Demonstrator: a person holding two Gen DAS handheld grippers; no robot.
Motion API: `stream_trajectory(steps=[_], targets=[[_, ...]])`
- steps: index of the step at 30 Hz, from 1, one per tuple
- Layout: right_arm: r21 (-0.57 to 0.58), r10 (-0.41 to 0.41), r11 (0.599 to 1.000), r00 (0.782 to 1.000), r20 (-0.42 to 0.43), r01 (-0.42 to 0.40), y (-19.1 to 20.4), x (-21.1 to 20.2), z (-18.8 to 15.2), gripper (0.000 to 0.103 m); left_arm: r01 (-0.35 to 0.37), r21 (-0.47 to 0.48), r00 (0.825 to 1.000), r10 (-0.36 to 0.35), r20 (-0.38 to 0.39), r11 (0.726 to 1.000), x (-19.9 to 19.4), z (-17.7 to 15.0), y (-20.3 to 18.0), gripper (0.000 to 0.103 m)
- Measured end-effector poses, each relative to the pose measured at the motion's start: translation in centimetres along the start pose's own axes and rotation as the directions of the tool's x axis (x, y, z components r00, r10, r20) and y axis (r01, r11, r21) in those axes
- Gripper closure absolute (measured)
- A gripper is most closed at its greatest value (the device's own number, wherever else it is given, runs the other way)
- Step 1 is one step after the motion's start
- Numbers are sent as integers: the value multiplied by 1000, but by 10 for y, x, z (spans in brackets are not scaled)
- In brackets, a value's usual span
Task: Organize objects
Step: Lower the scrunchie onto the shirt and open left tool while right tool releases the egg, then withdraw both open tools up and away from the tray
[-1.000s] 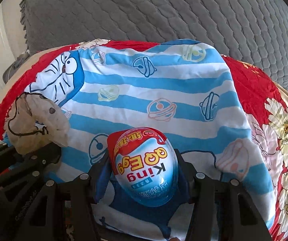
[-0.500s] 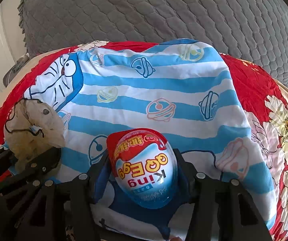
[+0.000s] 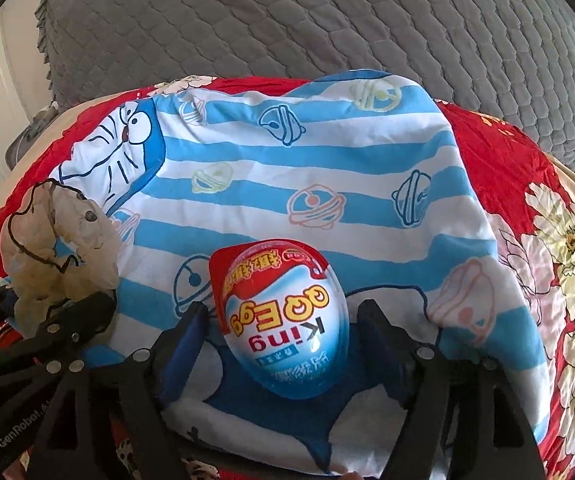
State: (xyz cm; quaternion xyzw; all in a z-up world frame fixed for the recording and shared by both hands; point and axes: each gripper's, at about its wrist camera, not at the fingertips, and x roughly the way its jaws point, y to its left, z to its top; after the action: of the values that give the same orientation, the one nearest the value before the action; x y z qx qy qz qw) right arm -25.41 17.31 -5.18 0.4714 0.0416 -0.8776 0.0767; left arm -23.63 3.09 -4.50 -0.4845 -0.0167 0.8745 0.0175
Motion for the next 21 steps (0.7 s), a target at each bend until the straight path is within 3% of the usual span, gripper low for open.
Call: stream_trajectory(steps=[11,21], targets=[[4,-5,1000,999,37,5,-4,-19,3,25,13,-35,1000,-13,16,999,-11,4,7,31],[0,-6,1000,998,64,6,-7,-34,6,23,8,-61,1000,-6,27,998,-21,4,13,30]])
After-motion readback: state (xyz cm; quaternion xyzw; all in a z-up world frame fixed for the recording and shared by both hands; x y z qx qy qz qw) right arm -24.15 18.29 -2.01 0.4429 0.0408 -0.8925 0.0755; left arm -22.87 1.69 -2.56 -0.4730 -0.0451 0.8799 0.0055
